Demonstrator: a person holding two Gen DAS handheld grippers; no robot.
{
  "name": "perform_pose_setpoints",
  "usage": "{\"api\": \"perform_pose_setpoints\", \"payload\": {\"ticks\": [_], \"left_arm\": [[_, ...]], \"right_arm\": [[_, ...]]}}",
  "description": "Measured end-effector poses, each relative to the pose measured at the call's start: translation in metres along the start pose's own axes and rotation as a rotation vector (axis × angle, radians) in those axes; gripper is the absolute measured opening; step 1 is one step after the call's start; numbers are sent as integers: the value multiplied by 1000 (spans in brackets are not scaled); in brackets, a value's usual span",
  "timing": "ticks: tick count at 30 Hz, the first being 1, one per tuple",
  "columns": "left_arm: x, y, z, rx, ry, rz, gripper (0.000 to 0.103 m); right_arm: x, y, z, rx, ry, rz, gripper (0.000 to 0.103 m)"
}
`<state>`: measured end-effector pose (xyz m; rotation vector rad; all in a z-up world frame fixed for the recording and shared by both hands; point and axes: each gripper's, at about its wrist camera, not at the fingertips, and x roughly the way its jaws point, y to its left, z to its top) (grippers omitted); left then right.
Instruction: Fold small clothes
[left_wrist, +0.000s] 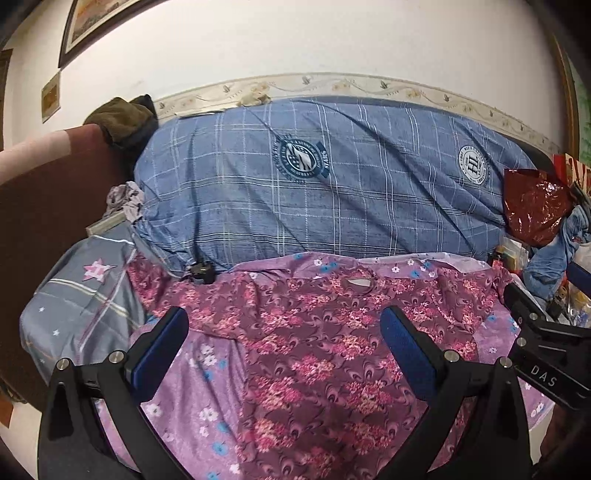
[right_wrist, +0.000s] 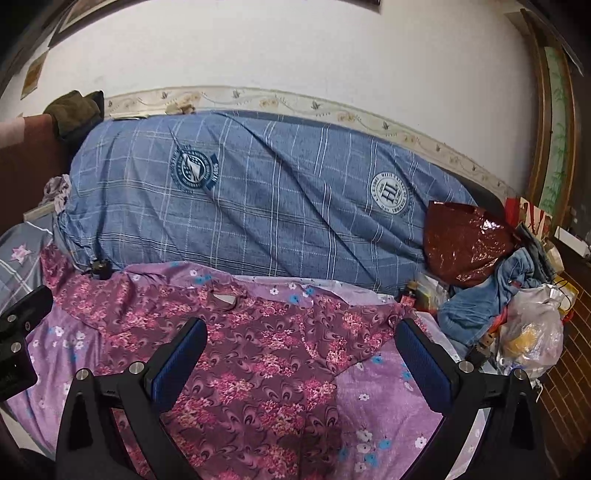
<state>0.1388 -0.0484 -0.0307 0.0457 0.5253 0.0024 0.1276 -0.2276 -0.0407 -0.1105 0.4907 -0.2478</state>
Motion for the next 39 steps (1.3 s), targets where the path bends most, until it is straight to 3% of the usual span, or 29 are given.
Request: {"api": "perform_pose_setpoints", "payload": {"ticks": [5,8,10,11,15,18,20,22,23,25,29,36,39], "left_arm": [[47,-14,7,-21,30,-32,103],[119,-23,-1,-42,170,-74,103],[184,-27,-21,-60,315,-43,103],[202,-29,-29,-59,347,-9,103],[247,-29,-62,-11,341,142,103],[265,-36,-65,32,387,123,103],[276,-42,-69,70,395,149,103],[294,-43,-81,95,452,159,103],[300,-42,-85,86,475,145,103],[296,-36,-84,35,449,129,103],[293,-32,-91,-22,415,109,103],[293,-26,-95,-80,387,94,103],[295,-24,-95,-89,392,85,103]], "right_arm": [[38,-10,-2,7,37,-8,102],[73,-39,-10,73,77,86,101],[103,-77,-18,193,127,157,101],[121,-105,-25,283,158,182,99],[192,-208,-62,601,273,273,97],[231,-263,-89,824,301,320,93],[256,-285,-104,965,301,369,92],[280,-299,-117,1093,304,406,88],[292,-304,-128,1184,301,426,87],[308,-306,-139,1264,316,453,85],[327,-303,-155,1296,356,389,75],[352,-325,-159,1253,308,203,67],[359,-329,-156,1241,306,154,36]]}}
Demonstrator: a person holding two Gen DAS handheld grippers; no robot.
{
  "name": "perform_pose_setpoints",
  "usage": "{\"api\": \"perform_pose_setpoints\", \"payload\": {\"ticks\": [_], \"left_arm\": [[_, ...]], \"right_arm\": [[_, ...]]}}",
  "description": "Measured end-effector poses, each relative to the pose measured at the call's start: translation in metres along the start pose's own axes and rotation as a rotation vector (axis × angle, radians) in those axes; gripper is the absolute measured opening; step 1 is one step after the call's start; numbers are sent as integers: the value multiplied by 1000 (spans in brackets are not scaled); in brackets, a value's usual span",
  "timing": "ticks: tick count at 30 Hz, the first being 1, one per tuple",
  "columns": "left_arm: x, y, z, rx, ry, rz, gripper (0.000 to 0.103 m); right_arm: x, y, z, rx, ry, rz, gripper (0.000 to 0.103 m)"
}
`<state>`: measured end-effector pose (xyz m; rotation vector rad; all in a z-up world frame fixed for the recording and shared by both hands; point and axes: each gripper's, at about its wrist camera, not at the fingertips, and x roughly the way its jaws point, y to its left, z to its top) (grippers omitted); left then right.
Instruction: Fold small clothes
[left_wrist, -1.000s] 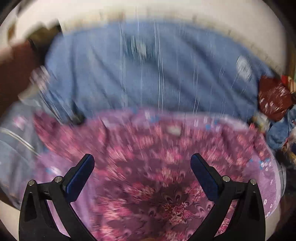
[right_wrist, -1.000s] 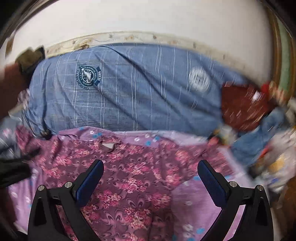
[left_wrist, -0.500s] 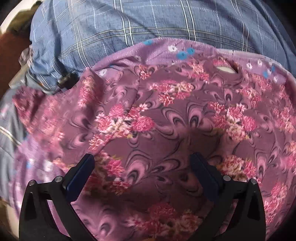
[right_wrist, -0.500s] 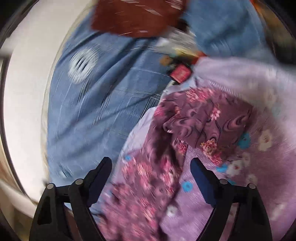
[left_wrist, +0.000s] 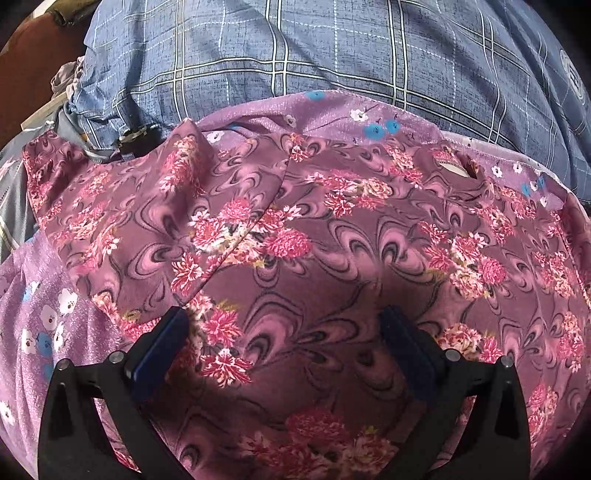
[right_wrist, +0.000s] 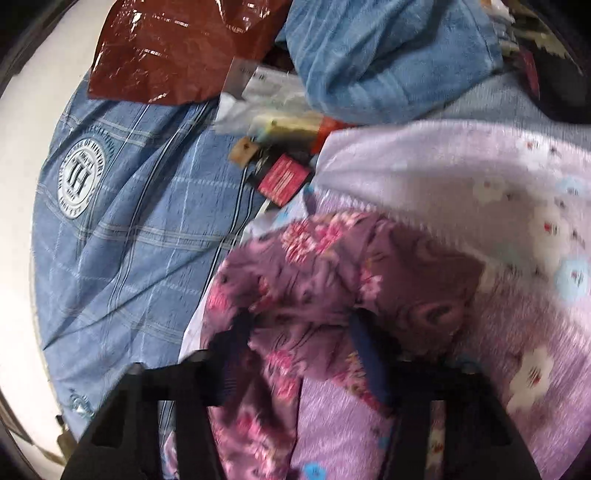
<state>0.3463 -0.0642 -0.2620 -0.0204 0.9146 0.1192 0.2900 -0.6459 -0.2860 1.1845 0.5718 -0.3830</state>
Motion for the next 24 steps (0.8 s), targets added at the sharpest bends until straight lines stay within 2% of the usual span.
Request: {"api": "perform_pose_setpoints", "payload": {"ticks": [1,2,4,7,12,14,18,21,24], "left_arm": [[0,1,1,-1,3,-6,103],[2,3,2,0,8,-13,103],[2,5,6,18,32,-31,103],[-3,10,13,46,59,-48,103],[-43,28,21,6,-114,-43,103],[-52,33,22,-5,-154,-54,103],[-59,41,25,-17,-174,-60,103],[-65,51,28,-29,-202,-24,103],[-74,65,30,-52,-244,12,103]], "right_arm": [[0,2,3,-16,-5,-29,9],[1,3,5,-26,1,-39,3],[-9,8,7,-32,0,-26,3],[-39,38,2,-136,-36,5,3],[-89,70,-11,-220,-78,58,3],[-106,77,-19,-241,-89,86,3],[-131,100,-40,-288,-88,122,3],[-134,136,-61,-336,-56,159,3],[-136,189,-103,-429,9,212,3]]}}
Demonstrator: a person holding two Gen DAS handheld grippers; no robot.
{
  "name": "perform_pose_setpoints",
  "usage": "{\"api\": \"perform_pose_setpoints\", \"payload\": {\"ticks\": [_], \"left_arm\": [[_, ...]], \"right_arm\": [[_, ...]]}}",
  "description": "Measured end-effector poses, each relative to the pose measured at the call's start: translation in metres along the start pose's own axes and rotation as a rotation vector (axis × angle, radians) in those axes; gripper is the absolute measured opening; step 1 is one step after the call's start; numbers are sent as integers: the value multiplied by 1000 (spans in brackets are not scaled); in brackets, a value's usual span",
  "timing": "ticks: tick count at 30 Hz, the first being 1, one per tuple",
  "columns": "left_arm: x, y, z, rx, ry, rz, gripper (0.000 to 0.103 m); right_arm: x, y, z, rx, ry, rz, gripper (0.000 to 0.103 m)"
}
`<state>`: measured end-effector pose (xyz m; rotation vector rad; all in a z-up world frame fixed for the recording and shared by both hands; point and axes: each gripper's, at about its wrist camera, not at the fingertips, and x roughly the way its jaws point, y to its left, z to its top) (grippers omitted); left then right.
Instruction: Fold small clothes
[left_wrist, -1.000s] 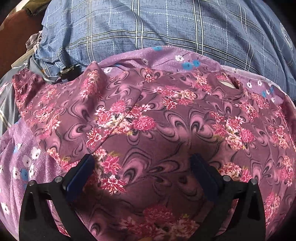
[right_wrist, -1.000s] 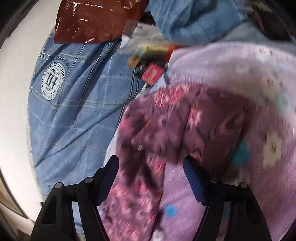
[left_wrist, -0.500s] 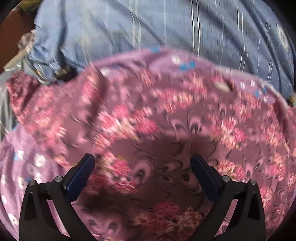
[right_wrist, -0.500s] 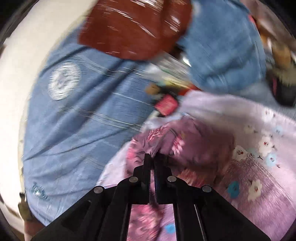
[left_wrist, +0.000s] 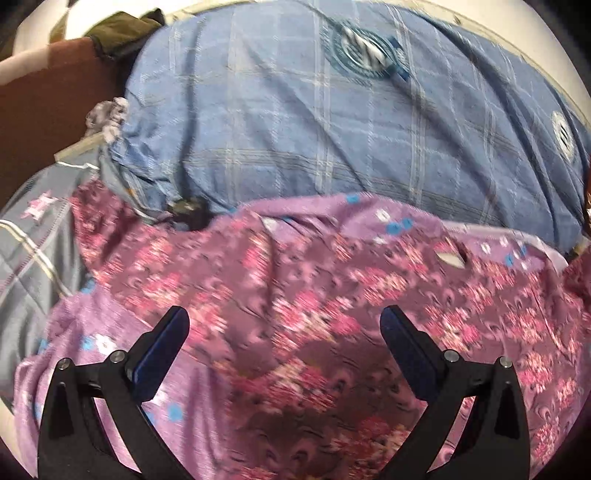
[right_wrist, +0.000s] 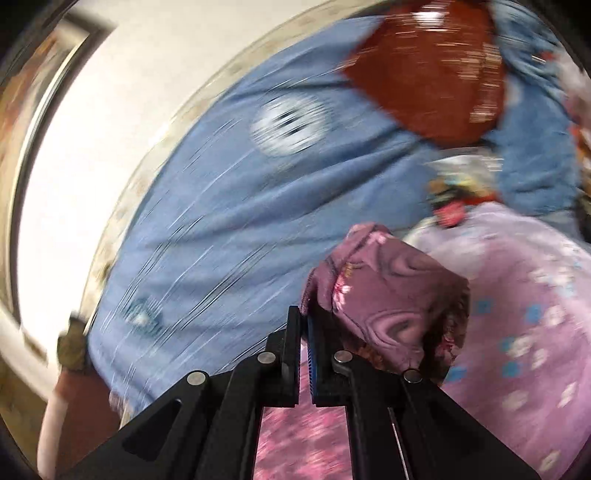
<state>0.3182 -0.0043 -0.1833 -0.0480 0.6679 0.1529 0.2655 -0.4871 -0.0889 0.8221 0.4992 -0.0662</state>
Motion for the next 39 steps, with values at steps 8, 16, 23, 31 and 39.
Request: {"api": "perform_pose_setpoints", "payload": {"ticks": [8,16,23,31,39], "left_arm": [[1,55,15,-93,-24,71,103],[12,98,19,-226,-7,78,103],[21,47,14,-181,95,-209,103],[34,-58,-5,-21,164,-371,103],[42,-135,-27,210,146,-312,103]], "right_arm": [[92,153,-106,-162,348,239,47],[97,190,-148,-298,388,417,63],[130,79,-144,-74,375,189,57],[158,-45,-142,286,350,203,51],[147,-79,-120,360,316,273,51]]}}
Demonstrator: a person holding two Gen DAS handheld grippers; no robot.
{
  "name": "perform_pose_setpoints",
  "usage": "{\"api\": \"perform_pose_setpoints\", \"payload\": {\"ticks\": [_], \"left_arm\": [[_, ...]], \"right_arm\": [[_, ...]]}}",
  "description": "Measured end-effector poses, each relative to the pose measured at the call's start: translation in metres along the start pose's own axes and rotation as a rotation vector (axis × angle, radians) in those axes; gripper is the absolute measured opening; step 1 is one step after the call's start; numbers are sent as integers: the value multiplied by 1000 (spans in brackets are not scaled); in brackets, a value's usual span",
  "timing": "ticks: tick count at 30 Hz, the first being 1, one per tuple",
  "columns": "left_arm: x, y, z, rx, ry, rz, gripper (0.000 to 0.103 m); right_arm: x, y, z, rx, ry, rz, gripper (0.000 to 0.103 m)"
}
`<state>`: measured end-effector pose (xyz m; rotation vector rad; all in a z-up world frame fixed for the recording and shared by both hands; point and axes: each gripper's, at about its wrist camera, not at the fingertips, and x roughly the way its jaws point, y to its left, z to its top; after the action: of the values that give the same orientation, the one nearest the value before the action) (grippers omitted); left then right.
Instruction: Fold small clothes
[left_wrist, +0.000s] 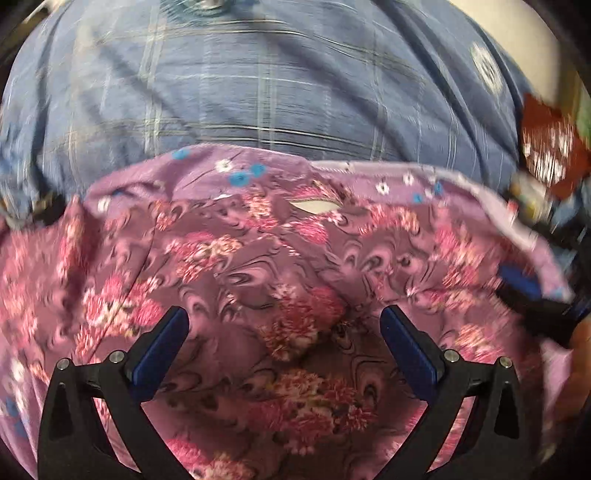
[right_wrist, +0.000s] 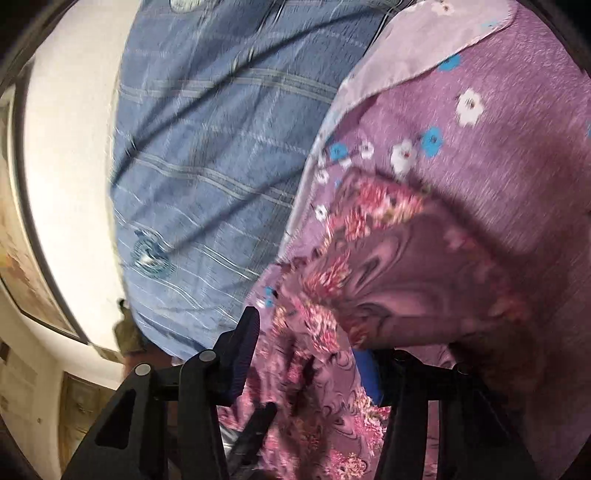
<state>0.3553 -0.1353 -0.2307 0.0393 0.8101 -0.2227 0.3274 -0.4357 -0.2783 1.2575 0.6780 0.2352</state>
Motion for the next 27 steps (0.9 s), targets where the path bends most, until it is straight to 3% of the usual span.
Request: {"api": "perform_pose_setpoints", "payload": {"ticks": [2,4,6,8,9,11,14,19,22,27], "left_arm": [[8,-10,-3,67,10,3,103],[14,-14,-5,97,29,-15,92],[23,-16,-6,137,63,-40,49],[26,-14,-5,149,60,-40,31],[25,-9,-4,139,48,-55,16],[22,2,1,94,39,-91,6],[11,25,8,-14,-15,-184,5],[-16,52,23,-86,-111,-195,5],[-31,67,29,-79,-149,-210,5],[-27,93,24,-33,-99,-83,5]], "right_arm": [[-10,-4,4,18,-16,28,52],[-19,-7,7,24,-36,25,52],[-24,-8,10,30,-55,27,51],[-25,-9,10,34,-58,33,52],[-26,-10,10,41,-57,42,52],[-28,-12,8,46,-48,59,52],[-29,-8,4,22,-34,93,52],[-16,10,-6,-57,28,80,53],[-5,13,-12,-58,91,89,53],[-8,25,-17,-122,53,66,53]]}}
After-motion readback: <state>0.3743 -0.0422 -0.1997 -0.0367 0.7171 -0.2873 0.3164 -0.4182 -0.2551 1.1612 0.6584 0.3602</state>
